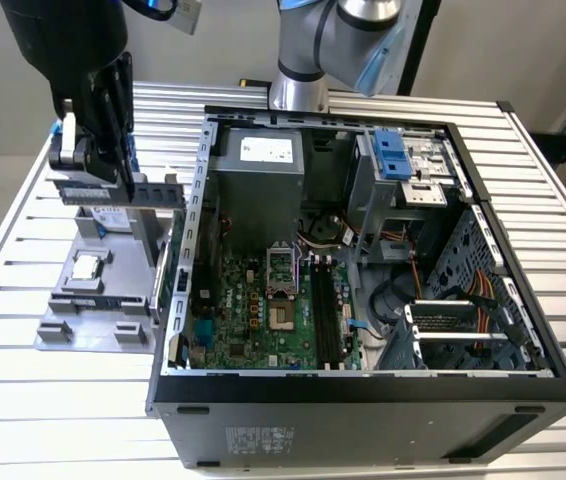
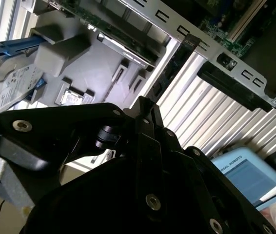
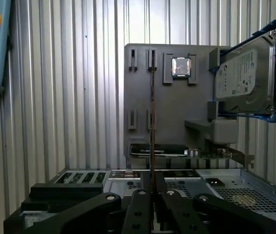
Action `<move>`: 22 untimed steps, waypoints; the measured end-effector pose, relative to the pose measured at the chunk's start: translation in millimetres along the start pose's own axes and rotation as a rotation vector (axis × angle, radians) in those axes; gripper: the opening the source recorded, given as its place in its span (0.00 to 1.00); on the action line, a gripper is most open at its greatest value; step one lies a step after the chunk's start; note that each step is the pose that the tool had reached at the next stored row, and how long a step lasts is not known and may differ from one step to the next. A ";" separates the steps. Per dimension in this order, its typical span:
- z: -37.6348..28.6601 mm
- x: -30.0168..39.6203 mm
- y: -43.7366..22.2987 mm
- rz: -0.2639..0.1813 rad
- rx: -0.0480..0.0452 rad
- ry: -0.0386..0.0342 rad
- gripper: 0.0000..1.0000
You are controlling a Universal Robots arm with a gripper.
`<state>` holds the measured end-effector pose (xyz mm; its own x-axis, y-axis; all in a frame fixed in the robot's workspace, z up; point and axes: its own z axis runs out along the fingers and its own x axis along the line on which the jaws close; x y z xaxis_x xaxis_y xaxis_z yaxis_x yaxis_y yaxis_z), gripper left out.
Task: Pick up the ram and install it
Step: 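Pick up the ram and move it above insertion slot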
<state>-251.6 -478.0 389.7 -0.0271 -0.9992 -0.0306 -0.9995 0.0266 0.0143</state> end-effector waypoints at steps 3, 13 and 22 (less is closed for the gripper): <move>-0.1 -0.6 -1.9 0.000 -0.0001 0.0001 0.00; -0.1 -2.0 -9.3 0.000 -0.0001 0.0001 0.00; -0.1 -2.9 -17.5 0.000 0.0000 0.0000 0.00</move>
<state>-234.0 -475.6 389.7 -0.0270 -0.9992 -0.0306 -0.9995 0.0266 0.0143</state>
